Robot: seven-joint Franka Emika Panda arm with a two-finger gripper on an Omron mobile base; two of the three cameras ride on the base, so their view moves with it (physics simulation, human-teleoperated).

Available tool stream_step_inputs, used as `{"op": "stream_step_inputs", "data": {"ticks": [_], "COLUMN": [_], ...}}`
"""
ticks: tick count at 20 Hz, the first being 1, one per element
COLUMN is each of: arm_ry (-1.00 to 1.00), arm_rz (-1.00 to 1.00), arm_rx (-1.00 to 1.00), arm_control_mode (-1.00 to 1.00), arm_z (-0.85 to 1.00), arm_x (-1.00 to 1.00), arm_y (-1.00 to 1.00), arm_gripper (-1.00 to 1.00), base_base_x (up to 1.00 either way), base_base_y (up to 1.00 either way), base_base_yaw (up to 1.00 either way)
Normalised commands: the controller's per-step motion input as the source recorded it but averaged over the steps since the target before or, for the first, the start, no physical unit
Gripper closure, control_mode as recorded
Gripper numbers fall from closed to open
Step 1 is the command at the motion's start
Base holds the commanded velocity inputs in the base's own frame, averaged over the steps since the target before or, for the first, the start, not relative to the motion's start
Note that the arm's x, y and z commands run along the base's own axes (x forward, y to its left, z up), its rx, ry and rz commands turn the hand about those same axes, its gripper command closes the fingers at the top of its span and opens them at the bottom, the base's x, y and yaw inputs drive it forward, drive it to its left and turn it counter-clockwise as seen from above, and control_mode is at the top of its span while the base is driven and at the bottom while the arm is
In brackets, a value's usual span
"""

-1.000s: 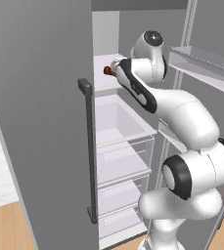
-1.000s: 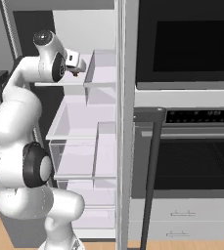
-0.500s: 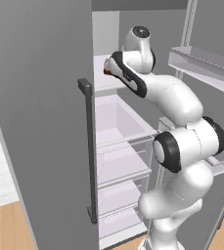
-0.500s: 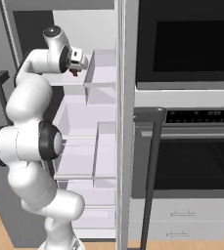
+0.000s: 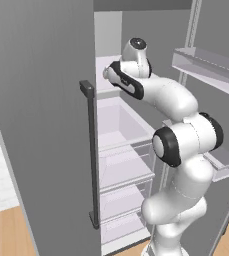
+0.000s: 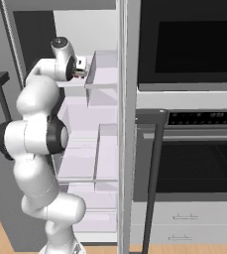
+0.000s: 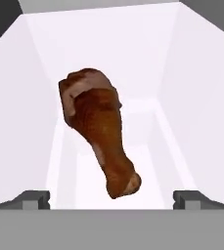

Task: Place one eggplant and one chicken drumstick in each tupperware on the nearby counter, to pack two identical lunches.

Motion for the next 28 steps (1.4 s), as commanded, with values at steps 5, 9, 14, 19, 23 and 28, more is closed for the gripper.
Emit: {"op": "stream_step_inputs", "data": {"ticks": [5,9,14,19,23,28], "arm_ry": [0.01,0.01,0.0,-0.05,-0.04,-0.01], "arm_rz": [0.0,0.0,0.0,0.0,0.0,0.0], "arm_rx": [0.0,0.0,0.0,-0.01,0.0,0.0], "arm_control_mode": [-1.0,-1.0,-1.0,-1.0,-1.0,-1.0], "arm_z": [0.02,0.01,-0.23,-0.73,-0.26,0.0], "arm_x": [0.71,0.42,0.23,0.0,0.0,-0.19], "arm_y": [0.18,0.09,0.0,0.0,0.0,0.0], "arm_gripper": [-1.0,-1.0,1.0,1.0,1.0,1.0], "base_base_x": [0.0,0.0,0.0,0.0,0.0,0.0], "base_base_y": [0.0,0.0,0.0,0.0,0.0,0.0], "base_base_yaw": [0.0,0.0,0.0,0.0,0.0,0.0]}}
